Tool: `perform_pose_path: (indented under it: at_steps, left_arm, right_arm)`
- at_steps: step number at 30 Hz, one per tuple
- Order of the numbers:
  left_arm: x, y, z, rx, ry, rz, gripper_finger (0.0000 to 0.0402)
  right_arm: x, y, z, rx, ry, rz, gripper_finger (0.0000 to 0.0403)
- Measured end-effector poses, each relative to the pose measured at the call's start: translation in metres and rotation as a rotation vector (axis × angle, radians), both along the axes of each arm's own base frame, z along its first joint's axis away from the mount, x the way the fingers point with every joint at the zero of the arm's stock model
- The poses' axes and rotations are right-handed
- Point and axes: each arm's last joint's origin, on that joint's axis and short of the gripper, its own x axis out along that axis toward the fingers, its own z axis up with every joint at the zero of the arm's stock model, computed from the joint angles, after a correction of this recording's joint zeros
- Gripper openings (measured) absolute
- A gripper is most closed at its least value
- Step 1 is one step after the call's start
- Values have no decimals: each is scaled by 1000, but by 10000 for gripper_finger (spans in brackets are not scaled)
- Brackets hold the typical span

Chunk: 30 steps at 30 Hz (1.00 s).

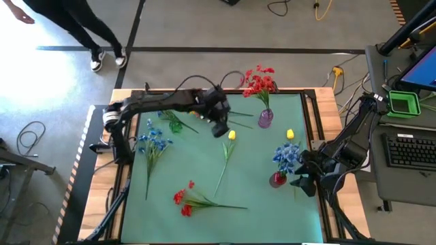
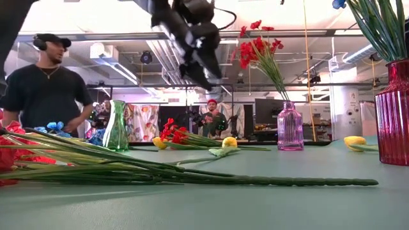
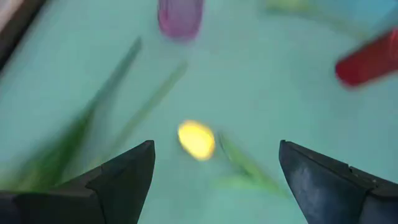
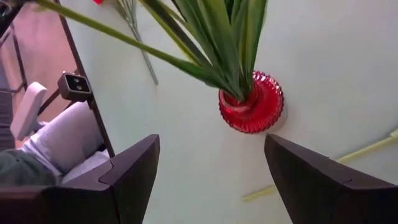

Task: Sort flowers into vase by color
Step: Put the bottom left yellow tulip into the green vase

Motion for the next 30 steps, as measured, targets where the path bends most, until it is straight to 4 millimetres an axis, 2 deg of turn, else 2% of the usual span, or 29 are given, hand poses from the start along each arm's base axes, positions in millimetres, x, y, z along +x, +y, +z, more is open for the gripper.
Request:
perform_pose_path:
  at_steps: [6,13,17,24,30]
  left_arm:
    - [-28,-55,5,23,31,-3,330]
    - [-67,-107,-7,-22,5,131,330]
    - [-83,-131,-17,-14,-29,197,330]
    - [-81,-166,-27,-11,-147,178,330]
    - [-74,-187,-39,33,-166,175,330]
  right_arm:
    - [-1,1,-1,56,44,-12,278]
    - [1,6,-4,111,107,-35,275]
    - [2,10,-8,157,176,-67,276]
    - [5,19,-16,230,320,-113,270]
    - [7,26,-22,252,404,-133,265]
